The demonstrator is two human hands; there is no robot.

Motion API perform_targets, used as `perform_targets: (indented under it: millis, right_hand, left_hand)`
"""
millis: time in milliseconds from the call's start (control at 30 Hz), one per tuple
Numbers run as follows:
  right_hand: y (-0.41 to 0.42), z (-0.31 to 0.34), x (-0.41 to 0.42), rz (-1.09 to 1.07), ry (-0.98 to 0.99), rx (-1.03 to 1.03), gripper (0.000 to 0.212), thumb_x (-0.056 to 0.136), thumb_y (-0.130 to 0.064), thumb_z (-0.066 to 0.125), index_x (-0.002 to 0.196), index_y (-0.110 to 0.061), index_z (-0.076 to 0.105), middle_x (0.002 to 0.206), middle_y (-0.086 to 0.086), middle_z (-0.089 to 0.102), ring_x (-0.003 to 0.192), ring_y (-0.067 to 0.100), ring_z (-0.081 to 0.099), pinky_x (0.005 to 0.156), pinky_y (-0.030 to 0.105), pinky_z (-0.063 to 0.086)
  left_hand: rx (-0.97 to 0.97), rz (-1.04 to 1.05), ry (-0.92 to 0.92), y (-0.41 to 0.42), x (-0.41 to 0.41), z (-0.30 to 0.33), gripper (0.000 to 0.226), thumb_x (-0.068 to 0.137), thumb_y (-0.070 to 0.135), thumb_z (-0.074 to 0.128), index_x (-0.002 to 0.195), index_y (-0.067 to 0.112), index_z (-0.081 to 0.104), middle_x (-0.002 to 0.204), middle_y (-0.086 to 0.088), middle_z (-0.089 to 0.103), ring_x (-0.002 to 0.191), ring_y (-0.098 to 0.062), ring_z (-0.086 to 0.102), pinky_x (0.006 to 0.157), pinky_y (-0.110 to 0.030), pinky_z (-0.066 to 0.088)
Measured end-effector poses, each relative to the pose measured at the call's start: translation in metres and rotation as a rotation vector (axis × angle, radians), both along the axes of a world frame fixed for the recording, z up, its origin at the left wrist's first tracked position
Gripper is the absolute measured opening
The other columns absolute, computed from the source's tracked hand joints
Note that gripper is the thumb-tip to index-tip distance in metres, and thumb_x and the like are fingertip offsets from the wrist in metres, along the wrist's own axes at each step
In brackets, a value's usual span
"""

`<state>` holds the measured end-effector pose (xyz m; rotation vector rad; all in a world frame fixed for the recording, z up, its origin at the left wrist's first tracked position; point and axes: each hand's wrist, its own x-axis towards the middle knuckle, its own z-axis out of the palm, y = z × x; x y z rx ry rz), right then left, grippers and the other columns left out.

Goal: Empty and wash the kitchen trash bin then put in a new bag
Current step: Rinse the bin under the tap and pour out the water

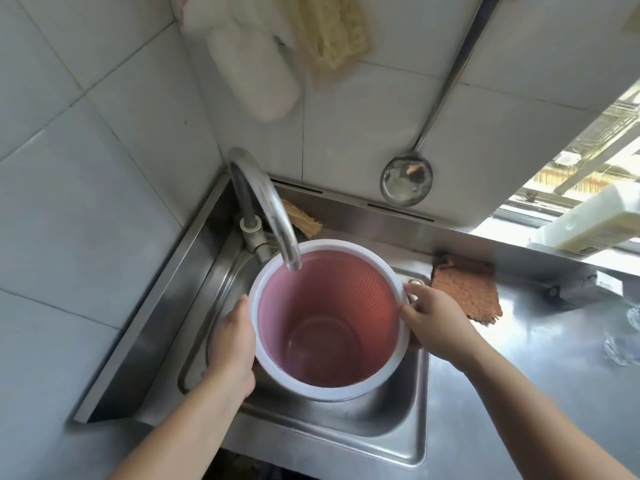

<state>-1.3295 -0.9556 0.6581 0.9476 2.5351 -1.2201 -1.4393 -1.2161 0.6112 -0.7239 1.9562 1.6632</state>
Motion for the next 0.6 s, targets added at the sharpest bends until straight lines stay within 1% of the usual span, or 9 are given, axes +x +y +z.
perform_targets:
  millis: [33,100,167,233,333,433,467,500,600]
  right_hand:
    - [0.0,-0.01,0.004,-0.014,-0.005,-0.017,0.022,0.096,-0.018,0.048,0.111,-0.026,0.063,0.063,-0.003,0.071,0.05,0.018,0.07,0.054,0.042,0.062]
    - [0.0,-0.029,0.01,-0.022,-0.014,-0.041,0.021,0.097,-0.02,0.046,0.107,-0.029,0.063,0.065,-0.003,0.071,0.052,0.018,0.071,0.056,0.044,0.062]
    - [0.001,-0.045,0.014,-0.028,-0.025,-0.057,0.021,0.095,-0.02,0.043,0.098,-0.027,0.063,0.065,0.001,0.071,0.054,0.019,0.071,0.059,0.047,0.062]
    - [0.004,-0.061,0.017,-0.037,-0.037,-0.074,0.019,0.094,-0.019,0.042,0.093,-0.017,0.061,0.067,0.006,0.07,0.056,0.021,0.071,0.06,0.049,0.061]
    - [0.007,-0.081,0.019,-0.025,-0.085,-0.058,0.024,0.096,-0.024,0.044,0.104,-0.009,0.061,0.082,0.01,0.072,0.067,0.022,0.073,0.069,0.048,0.061]
    - [0.025,-0.095,0.019,0.0,-0.119,0.154,0.041,0.097,-0.04,0.051,0.128,-0.015,0.061,0.118,0.004,0.069,0.108,0.024,0.065,0.092,0.036,0.053]
    - [0.036,-0.1,0.02,-0.003,-0.095,0.249,0.045,0.096,-0.042,0.052,0.131,-0.014,0.059,0.124,0.005,0.064,0.115,0.025,0.06,0.093,0.035,0.049]
    - [0.049,-0.104,0.02,-0.009,-0.058,0.346,0.043,0.095,-0.041,0.054,0.127,-0.013,0.06,0.123,0.008,0.061,0.115,0.028,0.056,0.093,0.037,0.046]
    - [0.095,-0.116,0.019,-0.011,-0.043,0.587,0.043,0.09,-0.041,0.059,0.114,-0.005,0.057,0.12,0.016,0.056,0.113,0.037,0.049,0.096,0.043,0.043]
  left_hand:
    - [-0.033,0.015,0.029,0.002,0.001,-0.003,0.046,0.085,0.064,0.047,0.088,0.026,0.073,0.098,-0.001,0.075,0.095,-0.027,0.069,0.091,-0.046,0.056]
    - [-0.085,-0.001,0.09,0.005,0.004,-0.007,0.046,0.085,0.07,0.044,0.085,0.032,0.07,0.099,0.006,0.072,0.1,-0.027,0.066,0.097,-0.048,0.053]
    - [-0.099,-0.017,0.13,0.01,0.008,-0.008,0.043,0.085,0.073,0.045,0.079,0.037,0.067,0.094,0.014,0.068,0.096,-0.022,0.063,0.093,-0.043,0.05]
    - [-0.091,-0.033,0.16,0.014,0.012,-0.009,0.041,0.086,0.075,0.046,0.078,0.041,0.067,0.092,0.019,0.065,0.092,-0.013,0.061,0.086,-0.038,0.046]
    - [-0.116,-0.063,0.202,0.018,0.017,-0.013,0.048,0.089,0.073,0.05,0.086,0.029,0.07,0.093,0.012,0.071,0.09,-0.011,0.064,0.076,-0.035,0.047]
    - [-0.157,-0.067,0.275,0.024,0.019,-0.017,0.046,0.089,0.07,0.053,0.077,0.029,0.07,0.079,0.015,0.071,0.083,-0.003,0.064,0.066,-0.025,0.045]
    - [-0.167,-0.071,0.29,0.025,0.019,-0.019,0.047,0.088,0.071,0.054,0.074,0.029,0.07,0.075,0.015,0.071,0.081,-0.001,0.063,0.065,-0.023,0.044]
    - [-0.167,-0.073,0.296,0.026,0.018,-0.021,0.049,0.085,0.074,0.054,0.074,0.029,0.071,0.074,0.016,0.072,0.08,-0.003,0.064,0.066,-0.025,0.045]
    - [-0.146,-0.064,0.273,0.029,0.016,-0.028,0.056,0.072,0.081,0.055,0.078,0.029,0.075,0.084,0.006,0.076,0.088,-0.017,0.07,0.08,-0.041,0.056]
